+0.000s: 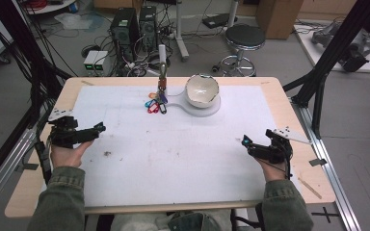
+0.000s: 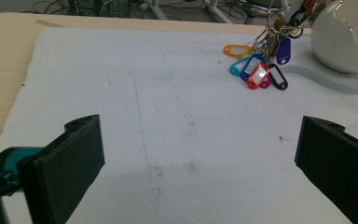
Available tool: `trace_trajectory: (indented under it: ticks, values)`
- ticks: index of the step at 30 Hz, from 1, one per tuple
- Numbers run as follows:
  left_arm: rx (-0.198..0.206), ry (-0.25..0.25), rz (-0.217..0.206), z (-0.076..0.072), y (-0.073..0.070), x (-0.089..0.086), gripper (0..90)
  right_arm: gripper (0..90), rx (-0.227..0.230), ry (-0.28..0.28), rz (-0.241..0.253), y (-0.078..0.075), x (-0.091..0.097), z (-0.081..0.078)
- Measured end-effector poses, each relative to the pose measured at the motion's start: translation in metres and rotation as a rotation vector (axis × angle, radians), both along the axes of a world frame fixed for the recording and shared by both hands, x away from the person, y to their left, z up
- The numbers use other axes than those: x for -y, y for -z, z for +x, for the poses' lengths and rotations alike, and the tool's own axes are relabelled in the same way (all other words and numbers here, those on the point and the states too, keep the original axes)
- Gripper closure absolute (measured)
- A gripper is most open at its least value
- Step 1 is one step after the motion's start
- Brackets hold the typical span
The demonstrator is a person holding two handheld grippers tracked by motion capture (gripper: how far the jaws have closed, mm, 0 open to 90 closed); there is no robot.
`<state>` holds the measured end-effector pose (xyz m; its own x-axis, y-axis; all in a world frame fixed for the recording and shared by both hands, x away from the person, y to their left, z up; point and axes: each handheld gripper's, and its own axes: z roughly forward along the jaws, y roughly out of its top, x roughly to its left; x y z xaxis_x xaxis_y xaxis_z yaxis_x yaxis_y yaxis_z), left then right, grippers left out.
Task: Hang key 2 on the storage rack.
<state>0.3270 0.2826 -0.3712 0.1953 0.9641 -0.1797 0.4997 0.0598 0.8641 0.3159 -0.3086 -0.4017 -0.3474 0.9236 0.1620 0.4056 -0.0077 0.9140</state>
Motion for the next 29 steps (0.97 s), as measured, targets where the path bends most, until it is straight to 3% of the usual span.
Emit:
trace_trajectory:
  ticks: [8, 11, 15, 22, 29]
  values:
    - [0.032, -0.013, 0.011, -0.014, 0.009, -0.008, 1.6, 0.8, -0.005, 0.006, 0.003, 0.000, -0.001, -0.001]
    - [0.037, -0.017, 0.033, -0.018, 0.013, -0.012, 1.6, 0.8, 0.000, 0.007, -0.001, 0.000, 0.000, -0.001]
    - [0.085, -0.029, 0.023, -0.027, 0.018, -0.018, 1.6, 0.8, -0.006, 0.009, 0.000, 0.001, 0.000, -0.001]
    - [0.155, -0.016, 0.044, -0.043, 0.027, -0.023, 1.7, 0.8, -0.005, 0.012, -0.003, 0.001, -0.001, -0.002]
    - [0.153, -0.042, 0.033, -0.045, 0.030, -0.026, 1.6, 0.8, -0.006, 0.010, -0.004, 0.001, -0.001, -0.001]
